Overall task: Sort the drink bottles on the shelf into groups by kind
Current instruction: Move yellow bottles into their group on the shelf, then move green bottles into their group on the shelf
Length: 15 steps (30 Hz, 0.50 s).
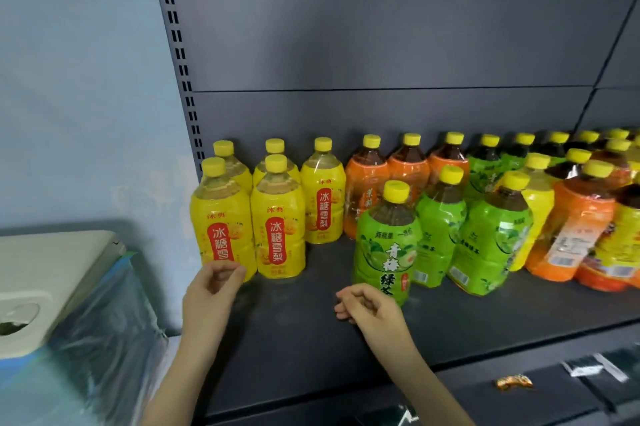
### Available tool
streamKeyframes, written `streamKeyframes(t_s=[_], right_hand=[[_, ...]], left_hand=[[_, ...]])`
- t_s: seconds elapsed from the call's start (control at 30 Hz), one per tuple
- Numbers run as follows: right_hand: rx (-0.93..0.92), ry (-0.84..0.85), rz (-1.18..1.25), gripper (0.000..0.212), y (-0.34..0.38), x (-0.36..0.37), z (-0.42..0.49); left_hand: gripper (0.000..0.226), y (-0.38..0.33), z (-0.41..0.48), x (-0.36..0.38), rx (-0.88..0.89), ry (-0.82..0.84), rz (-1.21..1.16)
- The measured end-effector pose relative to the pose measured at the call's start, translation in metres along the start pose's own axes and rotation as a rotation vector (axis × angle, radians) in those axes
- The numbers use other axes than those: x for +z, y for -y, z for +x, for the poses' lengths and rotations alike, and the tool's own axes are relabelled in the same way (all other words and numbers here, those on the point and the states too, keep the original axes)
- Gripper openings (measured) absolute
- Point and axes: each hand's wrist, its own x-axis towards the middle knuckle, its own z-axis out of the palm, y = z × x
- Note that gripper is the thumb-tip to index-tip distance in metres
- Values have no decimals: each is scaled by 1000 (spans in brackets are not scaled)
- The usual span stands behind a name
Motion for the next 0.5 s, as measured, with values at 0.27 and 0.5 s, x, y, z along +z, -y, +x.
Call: streamKeyframes(t_s=[0.27, 0.5], right_hand=[[-45, -289, 72, 21, 3, -124, -26], [-94, -364, -163, 77, 11, -228, 5]], left_hand=[[66, -34, -63, 104, 26, 308, -115], [97, -52, -82, 179, -6, 231, -146]])
